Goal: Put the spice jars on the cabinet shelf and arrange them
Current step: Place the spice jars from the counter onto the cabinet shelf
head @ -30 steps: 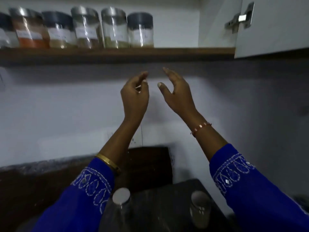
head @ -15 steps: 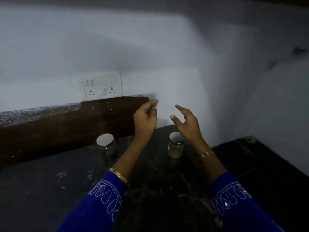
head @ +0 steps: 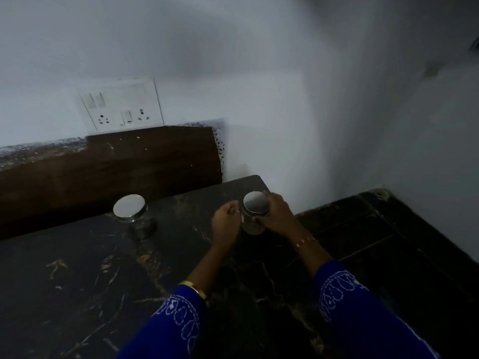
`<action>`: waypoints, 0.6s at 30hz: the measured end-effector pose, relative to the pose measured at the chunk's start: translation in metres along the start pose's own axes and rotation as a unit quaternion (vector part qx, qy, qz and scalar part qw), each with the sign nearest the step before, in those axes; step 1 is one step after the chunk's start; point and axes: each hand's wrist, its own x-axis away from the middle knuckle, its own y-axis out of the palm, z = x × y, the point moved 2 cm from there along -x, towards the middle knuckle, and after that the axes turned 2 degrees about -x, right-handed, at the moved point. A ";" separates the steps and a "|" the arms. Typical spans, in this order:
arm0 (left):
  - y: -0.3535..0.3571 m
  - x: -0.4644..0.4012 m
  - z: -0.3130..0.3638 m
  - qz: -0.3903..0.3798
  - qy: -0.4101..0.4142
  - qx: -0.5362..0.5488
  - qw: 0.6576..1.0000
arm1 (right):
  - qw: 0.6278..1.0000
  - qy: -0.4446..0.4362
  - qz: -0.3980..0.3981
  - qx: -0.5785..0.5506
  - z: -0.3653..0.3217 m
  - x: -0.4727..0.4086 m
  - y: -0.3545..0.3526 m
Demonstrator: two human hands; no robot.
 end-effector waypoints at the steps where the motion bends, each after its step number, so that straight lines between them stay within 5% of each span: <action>1: 0.004 -0.004 -0.004 0.000 -0.011 -0.002 1.000 | 1.000 -0.001 -0.008 0.015 0.004 -0.009 0.003; 12: 0.030 -0.022 -0.034 -0.027 -0.083 -0.065 0.994 | 0.996 -0.066 -0.013 0.066 0.020 -0.055 0.021; 18: 0.015 -0.022 -0.026 -0.015 -0.062 0.041 0.997 | 0.988 -0.104 -0.058 -0.102 0.003 -0.041 -0.010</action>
